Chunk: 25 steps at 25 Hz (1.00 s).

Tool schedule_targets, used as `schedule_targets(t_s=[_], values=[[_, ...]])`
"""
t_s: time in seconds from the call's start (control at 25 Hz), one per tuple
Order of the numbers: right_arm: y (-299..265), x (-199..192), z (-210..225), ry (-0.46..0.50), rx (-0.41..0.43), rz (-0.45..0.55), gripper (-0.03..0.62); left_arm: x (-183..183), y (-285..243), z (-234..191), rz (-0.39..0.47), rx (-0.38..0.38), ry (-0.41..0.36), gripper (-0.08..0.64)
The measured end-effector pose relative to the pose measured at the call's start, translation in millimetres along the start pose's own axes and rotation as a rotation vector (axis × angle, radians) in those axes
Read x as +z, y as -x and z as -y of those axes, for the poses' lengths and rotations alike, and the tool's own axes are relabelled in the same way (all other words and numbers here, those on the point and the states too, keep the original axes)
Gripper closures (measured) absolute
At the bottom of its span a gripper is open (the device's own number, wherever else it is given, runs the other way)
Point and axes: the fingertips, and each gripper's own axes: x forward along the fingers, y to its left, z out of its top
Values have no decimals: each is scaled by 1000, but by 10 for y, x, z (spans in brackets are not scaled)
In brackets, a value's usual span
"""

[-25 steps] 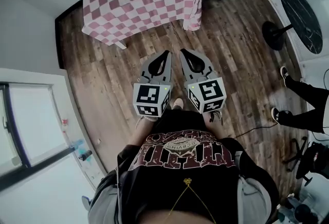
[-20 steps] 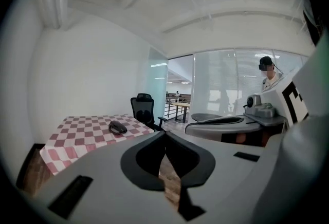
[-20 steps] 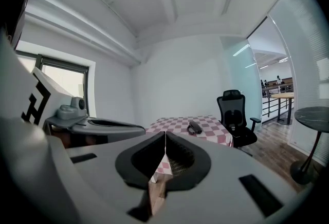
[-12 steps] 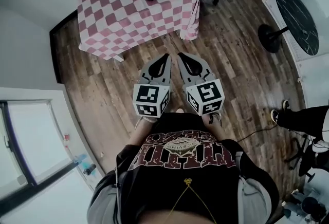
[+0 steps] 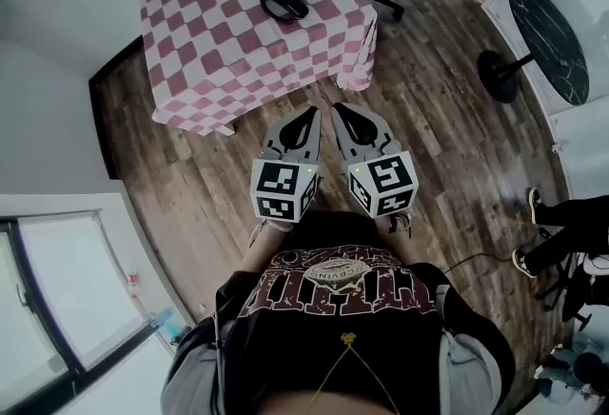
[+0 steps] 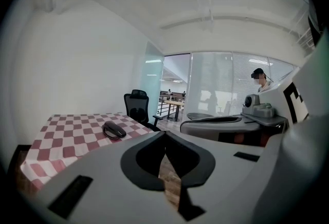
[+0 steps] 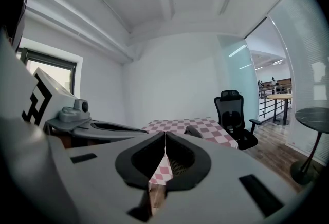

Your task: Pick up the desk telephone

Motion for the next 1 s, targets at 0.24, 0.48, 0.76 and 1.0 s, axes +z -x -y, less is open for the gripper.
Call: schedule_targets(t_s=[0.24, 0.48, 0.76, 1.0], values=[[-251, -9, -108, -17, -8, -5, 572, -20, 18, -301, -13, -3, 22, 552], [-424, 0, -143, -13, -5, -16, 572, -8, -36, -475, -14, 6, 40, 552], [-714, 59, -8, -11, 23, -32, 572, 61, -294, -637, -22, 19, 50, 552], [-1008, 198, 232, -3, 49, -30, 572, 228, -600, -804, -13, 34, 50, 552]])
